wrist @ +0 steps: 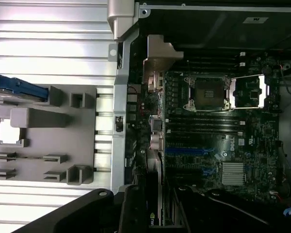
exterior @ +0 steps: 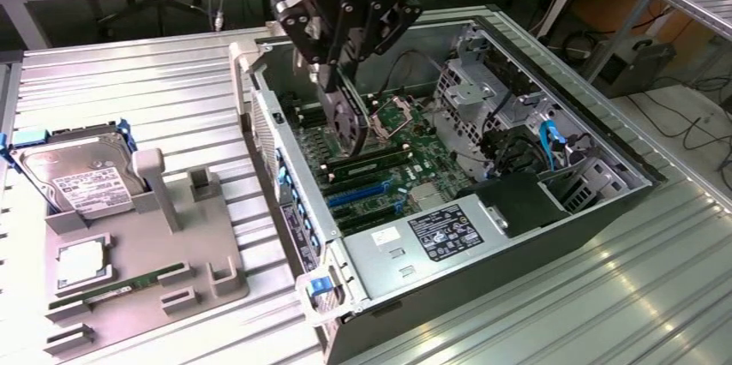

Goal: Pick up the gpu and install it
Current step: 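Pick up the gpu and move the gpu toward the slot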

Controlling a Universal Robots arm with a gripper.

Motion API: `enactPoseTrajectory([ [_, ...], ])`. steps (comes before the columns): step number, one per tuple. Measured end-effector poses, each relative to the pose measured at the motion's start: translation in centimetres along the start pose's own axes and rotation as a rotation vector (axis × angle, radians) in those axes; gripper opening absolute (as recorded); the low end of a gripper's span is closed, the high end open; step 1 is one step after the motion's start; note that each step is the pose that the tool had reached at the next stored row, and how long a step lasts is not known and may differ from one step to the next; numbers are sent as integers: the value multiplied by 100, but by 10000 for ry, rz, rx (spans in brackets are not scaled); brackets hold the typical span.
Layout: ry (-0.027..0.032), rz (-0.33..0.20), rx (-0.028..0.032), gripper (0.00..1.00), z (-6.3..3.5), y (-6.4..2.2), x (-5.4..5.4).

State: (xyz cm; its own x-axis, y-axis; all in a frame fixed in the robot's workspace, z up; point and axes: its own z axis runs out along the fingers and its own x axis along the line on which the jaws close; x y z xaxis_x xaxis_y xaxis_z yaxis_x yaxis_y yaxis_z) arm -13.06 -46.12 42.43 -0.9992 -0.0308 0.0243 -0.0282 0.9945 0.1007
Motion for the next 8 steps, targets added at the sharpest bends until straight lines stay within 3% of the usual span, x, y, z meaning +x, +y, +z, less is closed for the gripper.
enactPoseTrajectory([
  [3, 1, 0, 39, 26, 53, 13, -148],
  [8, 4, 4, 141, 26, 182, 45, -486],
])
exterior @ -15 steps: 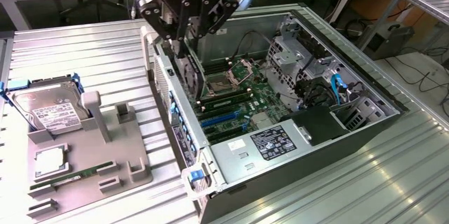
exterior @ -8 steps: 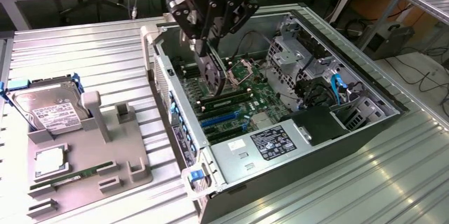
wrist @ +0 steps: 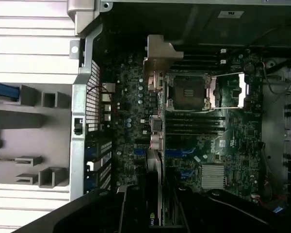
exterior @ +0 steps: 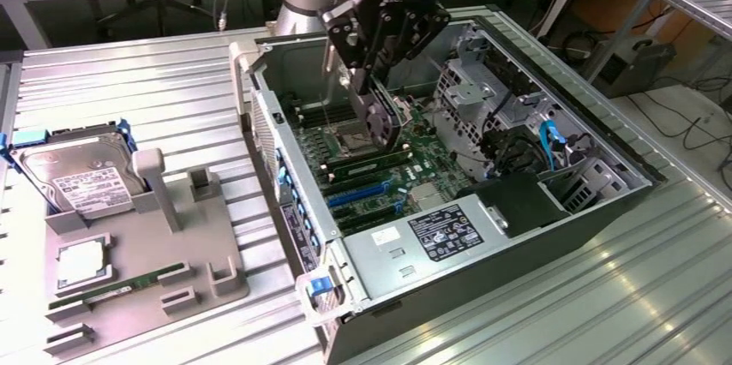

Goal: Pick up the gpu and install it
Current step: 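Pick up the gpu and move the gpu toward the slot, then insert the gpu into the slot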

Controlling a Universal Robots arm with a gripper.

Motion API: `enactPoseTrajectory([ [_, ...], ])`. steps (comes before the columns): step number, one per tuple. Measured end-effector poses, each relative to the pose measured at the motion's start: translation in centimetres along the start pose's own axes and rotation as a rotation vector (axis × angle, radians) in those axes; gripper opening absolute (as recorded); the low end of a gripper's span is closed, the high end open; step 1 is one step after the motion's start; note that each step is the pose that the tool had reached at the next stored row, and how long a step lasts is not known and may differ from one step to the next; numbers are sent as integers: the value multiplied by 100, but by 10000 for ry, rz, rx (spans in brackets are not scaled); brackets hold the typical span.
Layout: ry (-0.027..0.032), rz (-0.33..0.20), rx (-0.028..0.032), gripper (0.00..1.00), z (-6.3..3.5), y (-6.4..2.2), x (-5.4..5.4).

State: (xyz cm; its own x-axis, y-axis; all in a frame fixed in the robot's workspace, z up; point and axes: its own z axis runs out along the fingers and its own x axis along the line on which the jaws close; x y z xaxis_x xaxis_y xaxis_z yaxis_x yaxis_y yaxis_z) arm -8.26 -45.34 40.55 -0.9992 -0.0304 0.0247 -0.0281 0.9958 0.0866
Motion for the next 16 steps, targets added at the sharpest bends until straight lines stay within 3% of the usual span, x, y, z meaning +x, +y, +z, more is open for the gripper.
enactPoseTrajectory([
  [3, 2, 1, 66, 26, 69, -2, -187],
  [8, 4, 1, 110, 26, 169, -20, -517],
  [10, 9, 2, 111, 26, 170, -22, -564],
  [16, 17, 7, 110, 26, 171, -22, -567],
])
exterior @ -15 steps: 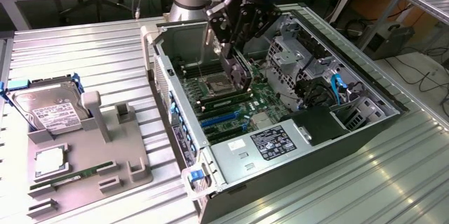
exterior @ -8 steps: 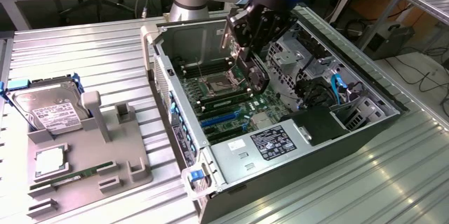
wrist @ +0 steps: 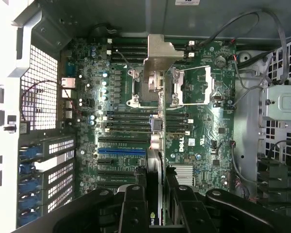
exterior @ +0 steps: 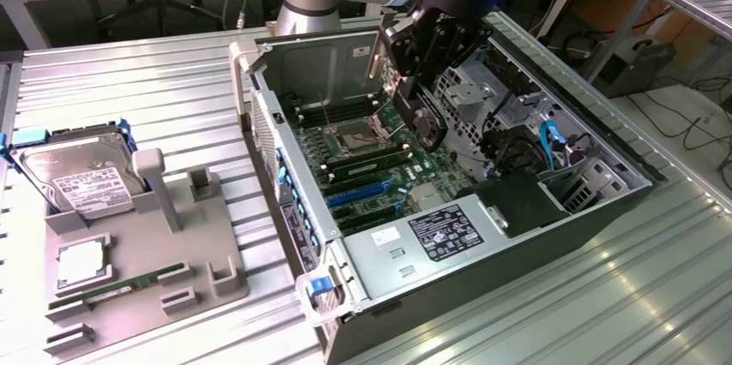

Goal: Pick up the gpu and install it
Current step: 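Insert the gpu into the slot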

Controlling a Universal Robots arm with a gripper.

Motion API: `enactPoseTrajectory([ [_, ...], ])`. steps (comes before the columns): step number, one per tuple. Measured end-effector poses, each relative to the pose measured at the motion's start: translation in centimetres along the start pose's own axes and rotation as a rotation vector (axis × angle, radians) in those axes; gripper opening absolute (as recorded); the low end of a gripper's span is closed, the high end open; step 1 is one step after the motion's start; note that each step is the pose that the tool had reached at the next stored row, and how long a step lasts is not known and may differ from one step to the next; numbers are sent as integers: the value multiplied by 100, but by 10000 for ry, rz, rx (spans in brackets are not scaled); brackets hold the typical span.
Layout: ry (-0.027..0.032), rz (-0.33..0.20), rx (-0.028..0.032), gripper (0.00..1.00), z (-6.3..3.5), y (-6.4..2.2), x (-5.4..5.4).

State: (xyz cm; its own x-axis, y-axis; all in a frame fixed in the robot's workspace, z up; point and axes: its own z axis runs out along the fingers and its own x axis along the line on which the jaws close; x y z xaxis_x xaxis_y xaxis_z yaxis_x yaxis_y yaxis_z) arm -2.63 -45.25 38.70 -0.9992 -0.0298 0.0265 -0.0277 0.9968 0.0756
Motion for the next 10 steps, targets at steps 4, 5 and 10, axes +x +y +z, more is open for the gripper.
enactPoseTrajectory([
  [4, 0, 2, 0, 26, 0, 0, 0],
  [5, 0, 2, 0, 26, 0, 0, 0],
  [10, 0, 6, 0, 26, 0, 0, 0],
])
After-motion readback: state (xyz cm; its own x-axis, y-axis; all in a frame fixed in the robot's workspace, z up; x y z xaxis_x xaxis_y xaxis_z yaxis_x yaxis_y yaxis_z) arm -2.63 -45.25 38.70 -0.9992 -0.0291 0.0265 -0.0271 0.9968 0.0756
